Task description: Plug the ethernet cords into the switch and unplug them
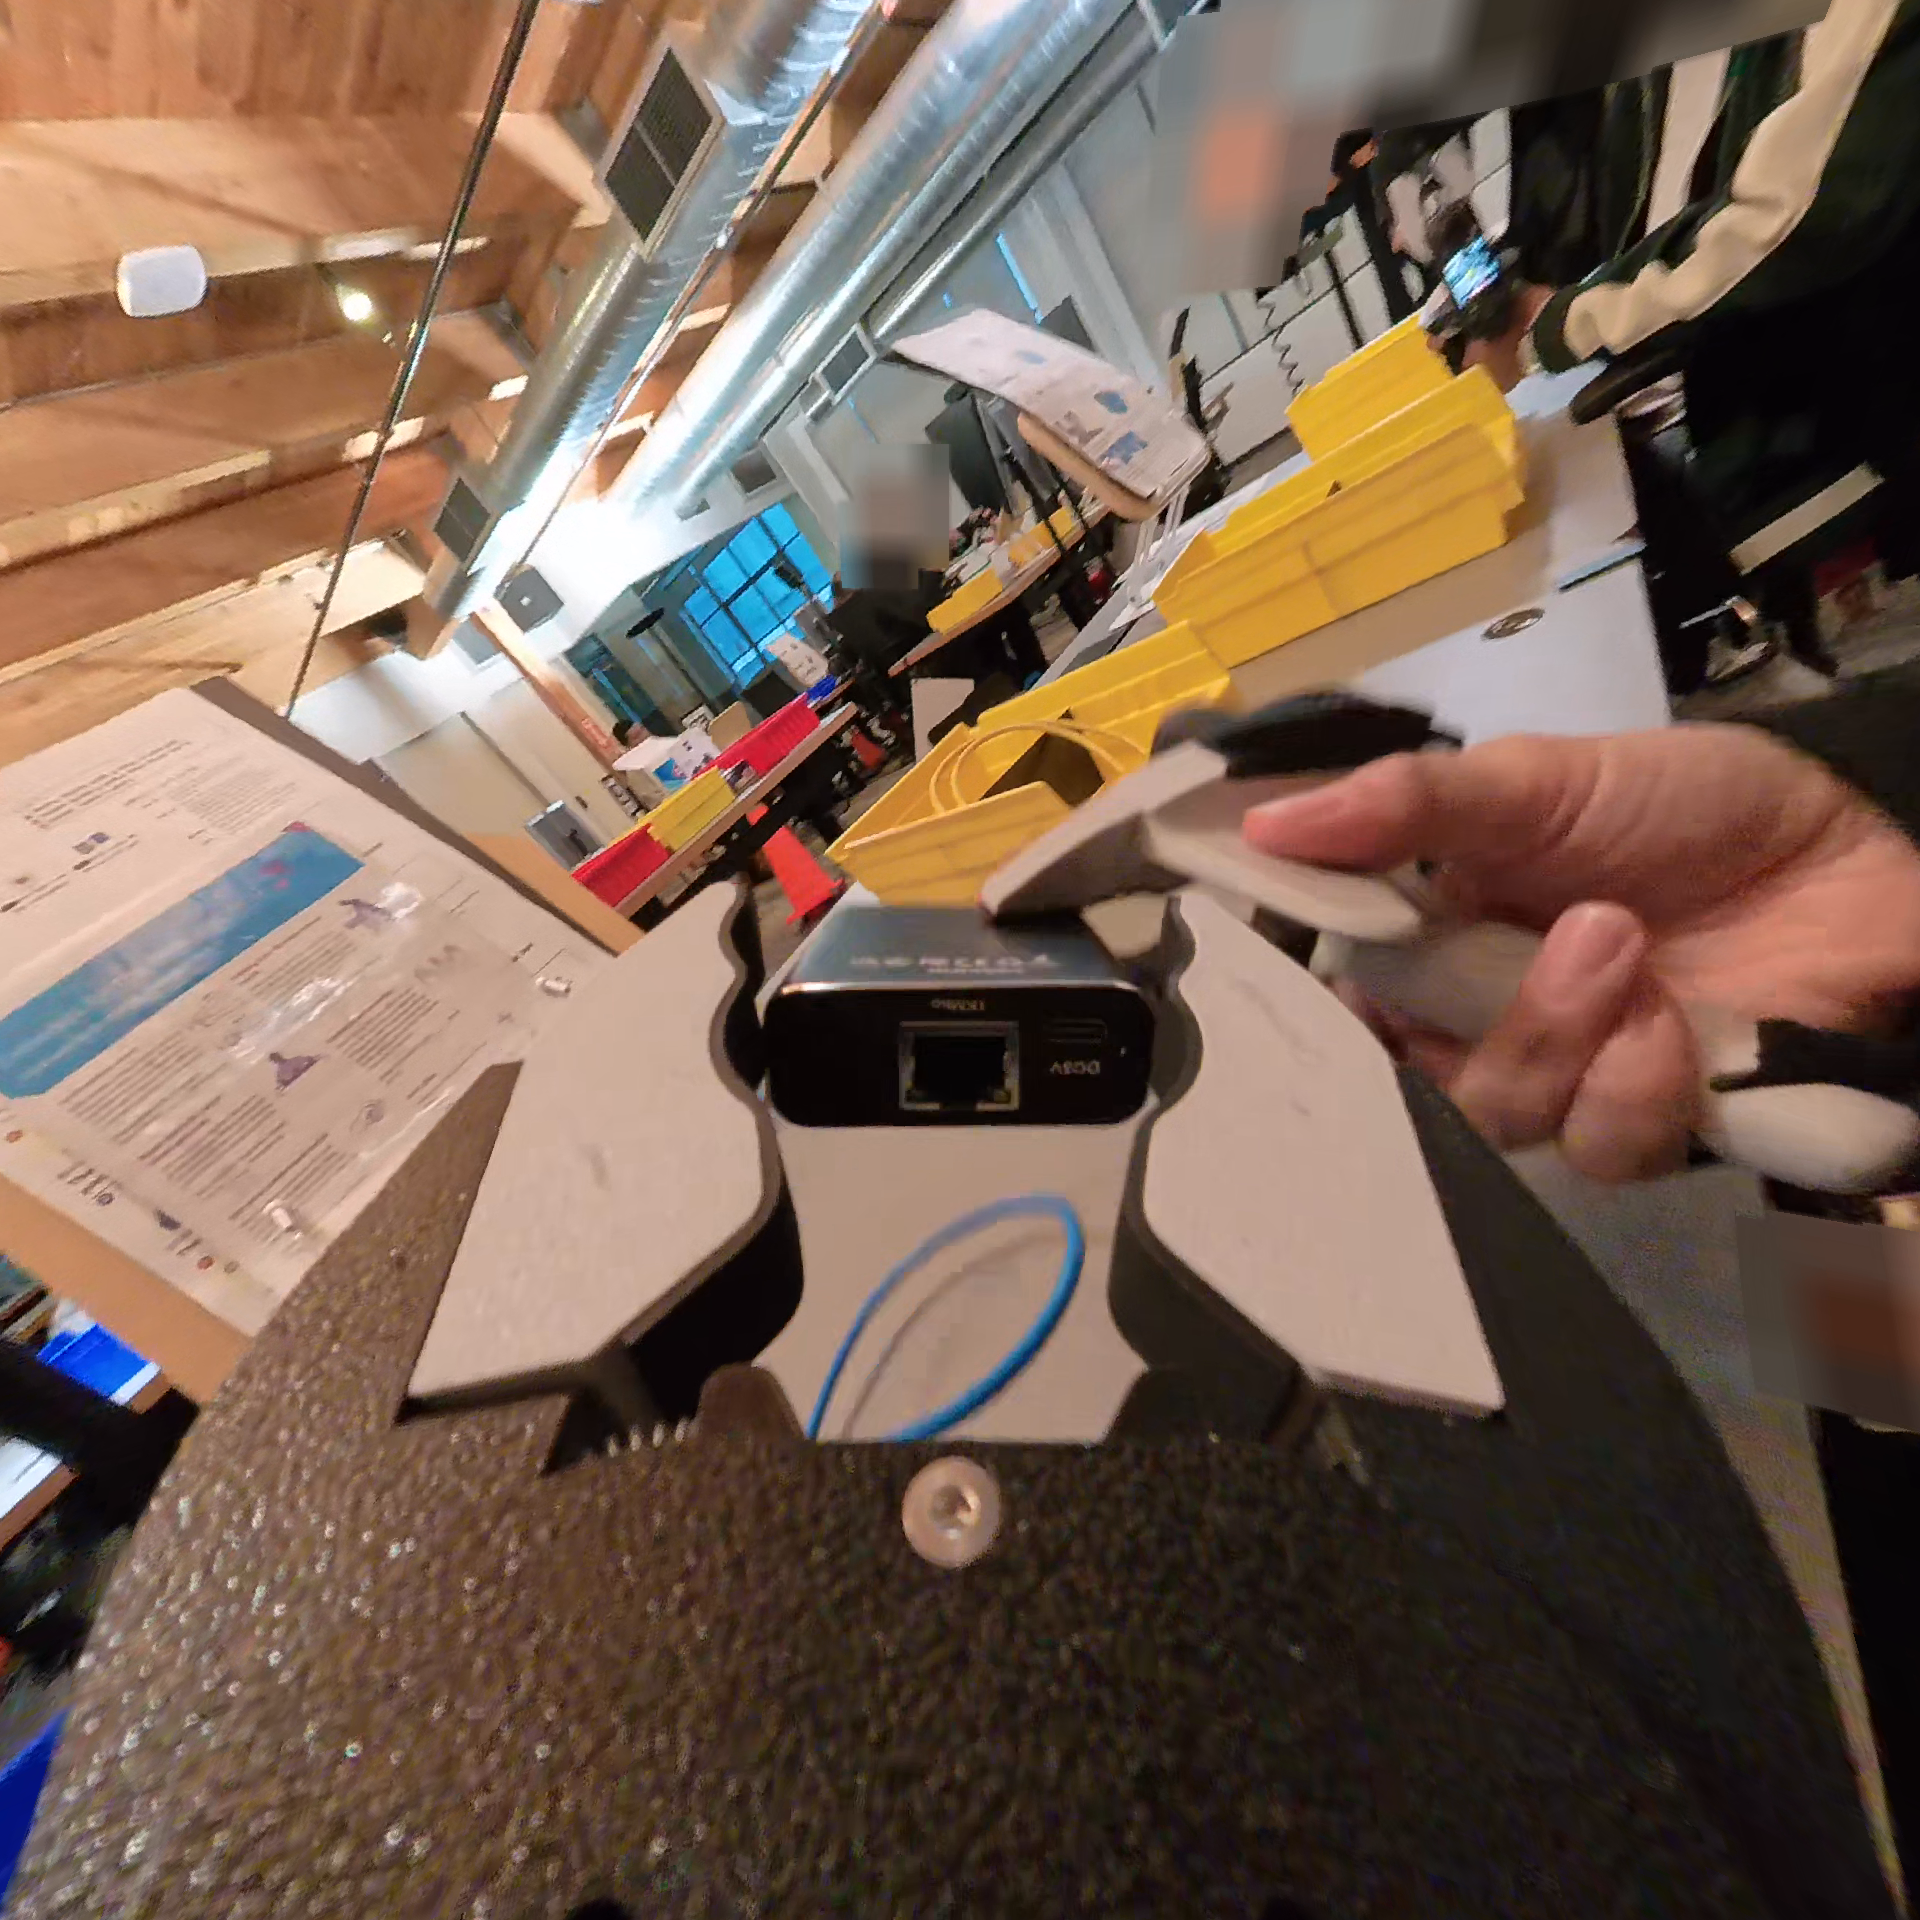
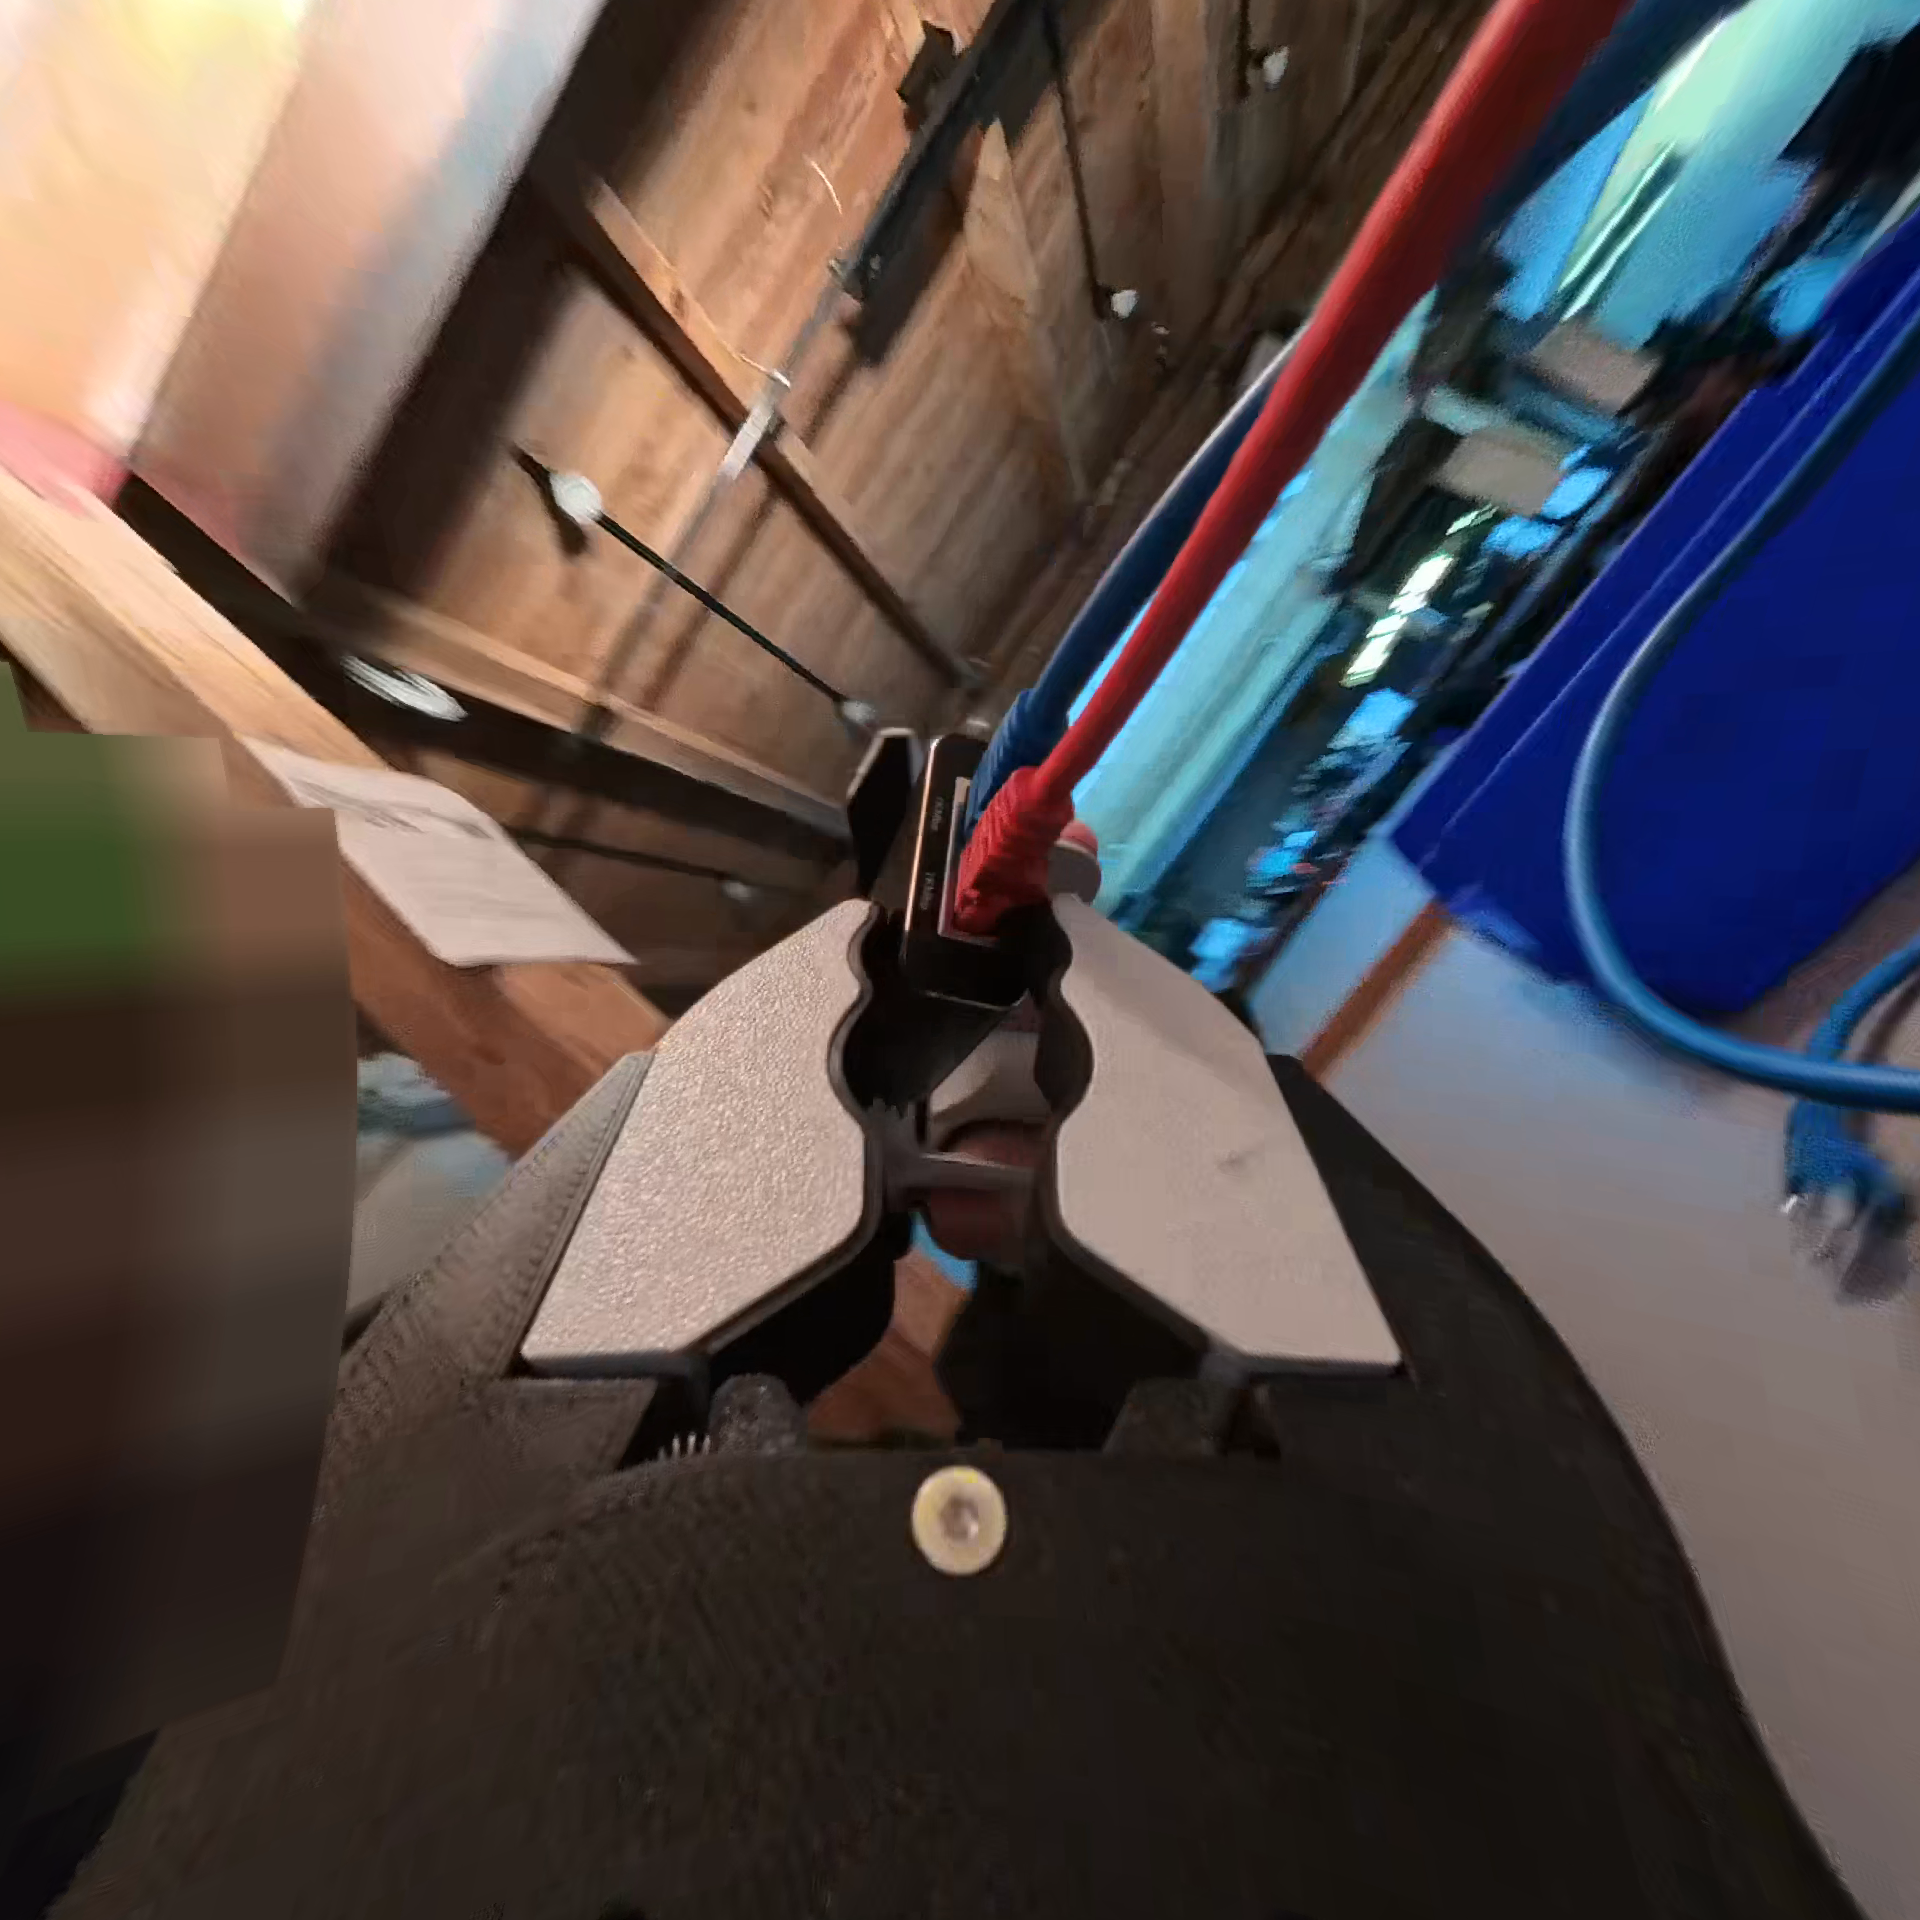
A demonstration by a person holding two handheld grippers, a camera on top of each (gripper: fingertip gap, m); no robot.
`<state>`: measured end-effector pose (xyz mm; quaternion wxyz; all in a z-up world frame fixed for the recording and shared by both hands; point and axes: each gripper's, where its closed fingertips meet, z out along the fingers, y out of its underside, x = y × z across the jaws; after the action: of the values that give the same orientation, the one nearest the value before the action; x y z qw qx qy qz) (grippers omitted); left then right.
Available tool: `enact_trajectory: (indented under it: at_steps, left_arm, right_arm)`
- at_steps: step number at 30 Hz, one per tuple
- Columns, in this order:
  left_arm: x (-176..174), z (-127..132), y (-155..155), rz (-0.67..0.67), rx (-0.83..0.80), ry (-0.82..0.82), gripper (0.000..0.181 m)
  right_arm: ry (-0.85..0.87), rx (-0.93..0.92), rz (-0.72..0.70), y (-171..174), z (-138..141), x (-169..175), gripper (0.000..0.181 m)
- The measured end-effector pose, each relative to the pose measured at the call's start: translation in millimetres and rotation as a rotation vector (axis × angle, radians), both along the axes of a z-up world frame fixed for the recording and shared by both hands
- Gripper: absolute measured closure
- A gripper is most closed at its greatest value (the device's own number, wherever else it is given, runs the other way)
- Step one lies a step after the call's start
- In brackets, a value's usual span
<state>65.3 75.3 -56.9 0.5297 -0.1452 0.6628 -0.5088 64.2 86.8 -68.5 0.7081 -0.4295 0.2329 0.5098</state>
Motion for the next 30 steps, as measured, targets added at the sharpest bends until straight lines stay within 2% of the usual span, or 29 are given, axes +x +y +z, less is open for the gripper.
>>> enact_trajectory:
  at_steps: [3, 8, 11, 15, 20, 30]
  left_arm:
    - [7, -6, 3, 0.062, -0.016, 0.008, 0.113]
    - [10, -8, 1, 0.086, -0.080, -0.023, 0.118]
    - [14, -10, 4, 0.114, -0.107, -0.028, 0.115]
    - [10, -7, 8, 0.065, -0.166, -0.098, 0.116]
    - [8, -16, 11, -0.011, -0.167, -0.067, 0.114]
    - [12, -23, 15, -0.027, -0.218, 0.004, 0.114]
  right_arm:
    - [-0.226, -0.095, -0.142, -10, 13, 8, 0.155]
    - [-0.404, -0.253, -0.284, -20, 20, 15, 0.155]
    - [-0.408, -0.275, -0.347, -18, 18, 15, 0.156]
    - [-0.333, -0.265, -0.311, -10, 12, 7, 0.155]
    - [-0.277, -0.301, -0.231, -4, -1, 4, 0.156]
    - [-0.274, -0.302, -0.253, 0, -6, 7, 0.155]
